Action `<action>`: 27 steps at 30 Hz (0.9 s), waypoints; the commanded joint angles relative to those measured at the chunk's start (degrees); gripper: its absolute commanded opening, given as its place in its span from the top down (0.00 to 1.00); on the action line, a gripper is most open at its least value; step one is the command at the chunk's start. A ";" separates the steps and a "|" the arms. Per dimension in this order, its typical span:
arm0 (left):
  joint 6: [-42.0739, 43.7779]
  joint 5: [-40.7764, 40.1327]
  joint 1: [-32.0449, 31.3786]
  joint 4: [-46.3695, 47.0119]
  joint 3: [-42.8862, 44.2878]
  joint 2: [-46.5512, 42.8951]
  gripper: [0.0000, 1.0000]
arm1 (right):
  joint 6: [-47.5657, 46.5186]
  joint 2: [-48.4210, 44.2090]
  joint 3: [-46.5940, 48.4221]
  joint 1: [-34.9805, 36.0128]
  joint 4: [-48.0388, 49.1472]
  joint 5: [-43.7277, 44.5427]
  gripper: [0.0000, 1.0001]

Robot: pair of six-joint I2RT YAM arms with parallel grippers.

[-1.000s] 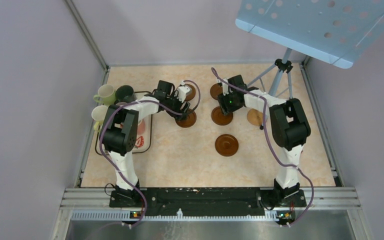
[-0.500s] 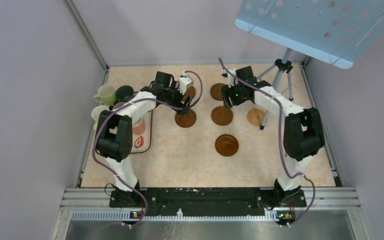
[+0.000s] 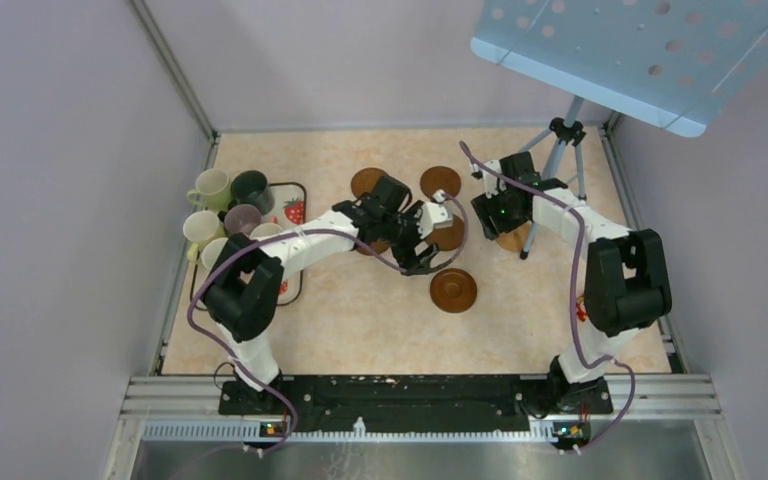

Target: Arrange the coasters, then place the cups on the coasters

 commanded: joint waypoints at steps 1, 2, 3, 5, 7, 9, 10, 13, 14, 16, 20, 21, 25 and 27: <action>1.39 -3.08 -4.53 3.95 0.35 2.10 0.10 | -1.12 1.77 -0.30 -0.71 1.92 1.33 0.41; 1.29 -3.76 -5.17 4.35 0.76 2.67 0.11 | -0.96 2.52 -0.27 -0.87 2.01 0.97 0.42; 1.18 -4.64 -5.75 4.73 1.21 3.26 0.11 | -0.79 3.42 -0.19 -1.13 1.95 0.49 0.42; 1.90 -5.41 -7.07 4.98 1.74 4.21 0.11 | -0.44 4.32 -0.20 -1.51 1.93 -0.34 0.42; 2.90 -6.48 -8.88 6.20 1.22 4.42 0.11 | -0.11 5.07 -0.37 -1.70 2.22 -0.94 0.42; 3.53 -7.10 -10.14 7.67 0.67 4.63 0.11 | 0.23 6.15 -0.22 -2.10 2.26 -1.57 0.42; 3.66 -7.27 -10.62 8.03 0.69 4.98 0.11 | 0.48 6.72 -0.14 -2.35 2.40 -1.72 0.42; 3.70 -7.80 -11.73 8.29 1.36 6.09 0.11 | 0.91 8.41 -0.10 -2.76 2.13 -3.11 0.44; 3.68 -8.19 -11.95 8.46 1.60 6.43 0.11 | 1.00 8.73 -0.21 -2.78 1.89 -3.83 0.44; 3.82 -8.47 -12.31 8.77 2.00 7.02 0.11 | 1.24 9.00 -0.80 -2.71 1.44 -5.49 0.46; 4.50 -10.00 -13.13 9.72 2.66 8.80 0.13 | 1.83 8.13 -2.31 -2.76 1.07 -7.53 0.48; 4.76 -11.06 -13.40 9.76 2.89 9.73 0.14 | 2.02 7.93 -2.71 -2.73 1.06 -7.92 0.48; 5.61 -13.56 -13.84 9.95 3.15 11.28 0.16 | 2.75 6.92 -4.29 -2.62 0.93 -10.18 0.50; 6.08 -14.02 -13.84 9.62 2.86 11.34 0.17 | 2.90 6.40 -4.98 -2.46 0.66 -11.14 0.51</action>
